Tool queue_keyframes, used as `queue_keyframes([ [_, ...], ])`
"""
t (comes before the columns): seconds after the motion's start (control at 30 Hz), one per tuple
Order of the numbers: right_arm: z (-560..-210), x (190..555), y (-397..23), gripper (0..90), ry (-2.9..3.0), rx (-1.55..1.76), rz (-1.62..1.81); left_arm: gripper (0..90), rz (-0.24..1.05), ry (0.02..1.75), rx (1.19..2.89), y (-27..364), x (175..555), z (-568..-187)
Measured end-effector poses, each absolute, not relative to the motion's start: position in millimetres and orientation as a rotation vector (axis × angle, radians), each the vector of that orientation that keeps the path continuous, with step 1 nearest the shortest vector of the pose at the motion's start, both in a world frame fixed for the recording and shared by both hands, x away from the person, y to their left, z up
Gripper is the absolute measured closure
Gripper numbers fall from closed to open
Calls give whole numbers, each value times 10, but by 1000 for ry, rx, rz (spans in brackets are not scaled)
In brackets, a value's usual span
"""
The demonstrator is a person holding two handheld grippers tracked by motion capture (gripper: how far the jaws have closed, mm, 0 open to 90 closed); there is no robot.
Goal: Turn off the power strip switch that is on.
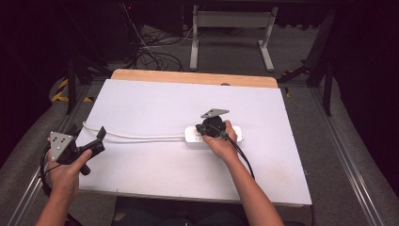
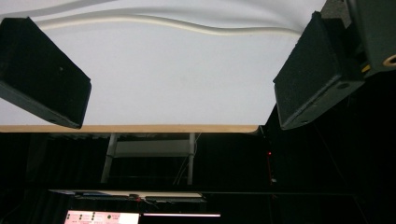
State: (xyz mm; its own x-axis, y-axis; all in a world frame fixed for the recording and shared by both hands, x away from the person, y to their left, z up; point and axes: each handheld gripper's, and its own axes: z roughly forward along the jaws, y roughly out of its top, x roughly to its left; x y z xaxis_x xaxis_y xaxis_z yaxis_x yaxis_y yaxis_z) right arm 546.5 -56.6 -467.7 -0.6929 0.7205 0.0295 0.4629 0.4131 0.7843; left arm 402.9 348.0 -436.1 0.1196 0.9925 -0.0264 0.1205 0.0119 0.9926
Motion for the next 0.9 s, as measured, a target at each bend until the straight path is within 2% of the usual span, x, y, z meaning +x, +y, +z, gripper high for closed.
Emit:
queue_keyframes([
  [0.9, -4668, 5441, -536, 900, 2354, 1004, 1129, 48, 1029, 1210, 1340, 3459, 4060, -4363],
])
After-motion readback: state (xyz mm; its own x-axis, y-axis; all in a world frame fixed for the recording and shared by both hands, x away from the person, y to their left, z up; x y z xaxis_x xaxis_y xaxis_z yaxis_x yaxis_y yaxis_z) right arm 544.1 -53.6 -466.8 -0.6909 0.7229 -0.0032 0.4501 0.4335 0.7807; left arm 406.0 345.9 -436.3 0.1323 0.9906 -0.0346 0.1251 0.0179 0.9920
